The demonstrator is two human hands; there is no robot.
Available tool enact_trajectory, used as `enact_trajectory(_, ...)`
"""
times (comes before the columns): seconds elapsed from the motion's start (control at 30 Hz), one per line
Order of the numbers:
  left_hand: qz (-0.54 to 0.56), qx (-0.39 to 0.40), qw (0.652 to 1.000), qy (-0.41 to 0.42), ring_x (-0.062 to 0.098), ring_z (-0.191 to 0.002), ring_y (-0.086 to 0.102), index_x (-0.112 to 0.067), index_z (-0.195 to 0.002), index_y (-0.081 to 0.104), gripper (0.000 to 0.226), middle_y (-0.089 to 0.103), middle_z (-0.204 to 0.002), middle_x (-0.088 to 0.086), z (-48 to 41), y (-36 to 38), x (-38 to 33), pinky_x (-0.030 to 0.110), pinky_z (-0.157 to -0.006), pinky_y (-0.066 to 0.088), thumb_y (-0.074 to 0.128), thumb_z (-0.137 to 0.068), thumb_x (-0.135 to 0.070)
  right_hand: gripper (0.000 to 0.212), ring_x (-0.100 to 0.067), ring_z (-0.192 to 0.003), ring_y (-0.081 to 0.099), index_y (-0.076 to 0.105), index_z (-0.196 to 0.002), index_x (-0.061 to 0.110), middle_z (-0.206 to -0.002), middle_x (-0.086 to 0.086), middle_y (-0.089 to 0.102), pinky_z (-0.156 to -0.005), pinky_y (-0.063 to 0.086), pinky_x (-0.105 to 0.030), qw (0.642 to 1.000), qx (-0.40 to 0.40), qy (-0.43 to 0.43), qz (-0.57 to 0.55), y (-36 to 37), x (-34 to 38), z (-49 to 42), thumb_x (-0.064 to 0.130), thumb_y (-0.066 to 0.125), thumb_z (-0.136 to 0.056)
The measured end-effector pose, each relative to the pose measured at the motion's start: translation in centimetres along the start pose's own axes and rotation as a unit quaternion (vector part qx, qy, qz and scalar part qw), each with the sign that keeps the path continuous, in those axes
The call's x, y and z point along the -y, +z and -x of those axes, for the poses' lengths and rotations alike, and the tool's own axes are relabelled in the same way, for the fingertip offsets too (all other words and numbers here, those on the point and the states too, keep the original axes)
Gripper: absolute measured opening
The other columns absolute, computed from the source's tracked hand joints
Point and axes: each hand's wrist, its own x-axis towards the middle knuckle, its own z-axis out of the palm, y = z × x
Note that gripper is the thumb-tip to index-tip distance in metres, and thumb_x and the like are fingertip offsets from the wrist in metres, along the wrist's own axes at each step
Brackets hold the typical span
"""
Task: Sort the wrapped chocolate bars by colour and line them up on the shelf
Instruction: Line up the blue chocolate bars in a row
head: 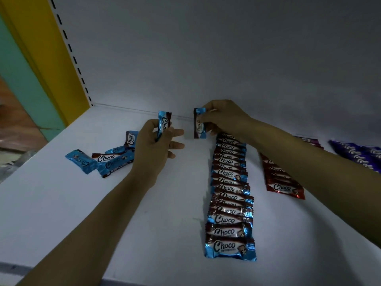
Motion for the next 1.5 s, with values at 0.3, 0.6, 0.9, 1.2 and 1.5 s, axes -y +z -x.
enact_trajectory(0.3,-0.021,0.003,1.000,0.003,0.003,-0.055,0.058,-0.022,-0.097,0.054,0.008,0.072,-0.086,-0.005,0.2,0.0,0.1,0.014,-0.044,0.042,0.050,-0.098,-0.015,0.013,-0.014,-0.070,0.065,0.061,-0.095,0.006,-0.091,-0.013,0.063,-0.059,0.057,-0.018,0.999,-0.020,0.006,0.044,-1.8,-0.5,-1.8,-0.002,0.064,-0.085)
enact_trajectory(0.6,-0.050,0.019,0.998,0.021,0.001,-0.060,0.062,-0.021,-0.093,0.062,0.006,0.071,-0.084,-0.007,0.6,0.1,-0.2,0.013,-0.046,0.043,0.056,-0.094,-0.022,0.015,-0.008,-0.078,0.059,0.071,-0.095,0.010,-0.097,-0.001,0.069,-0.069,0.045,-0.017,0.919,-0.012,-0.080,0.385,-1.5,-1.3,-2.0,0.015,0.072,-0.081)
enact_trajectory(0.9,-0.038,0.024,0.999,-0.011,0.002,-0.055,0.055,-0.021,-0.092,0.061,0.021,0.064,-0.072,-0.004,0.5,0.1,-0.1,0.013,-0.044,0.038,0.043,-0.101,-0.015,0.015,-0.021,-0.088,0.059,0.072,-0.091,0.009,-0.095,-0.007,0.065,-0.067,0.037,-0.025,0.852,-0.121,-0.128,0.493,-0.3,-2.9,-2.2,0.015,0.058,-0.088)
enact_trajectory(1.2,-0.064,0.073,0.995,0.024,0.002,-0.052,0.052,-0.016,-0.106,0.061,0.018,0.070,-0.086,-0.001,0.6,0.1,-0.2,0.009,-0.047,0.038,0.044,-0.100,-0.018,0.025,-0.007,-0.072,0.060,0.067,-0.101,0.016,-0.090,0.001,0.067,-0.070,0.051,-0.020,0.980,-0.065,-0.121,0.143,0.5,-0.4,-0.2,0.032,0.049,-0.097)
enact_trajectory(1.5,-0.090,0.091,0.990,0.055,0.001,-0.048,0.043,-0.022,-0.090,0.068,0.017,0.058,-0.054,-0.013,0.5,0.0,0.0,0.011,-0.046,0.035,0.053,-0.096,-0.022,0.012,-0.011,-0.082,0.063,0.066,-0.094,0.018,-0.091,-0.005,0.071,-0.082,0.053,-0.029,0.987,0.098,-0.112,0.062,0.3,2.0,2.0,0.013,0.068,-0.085)
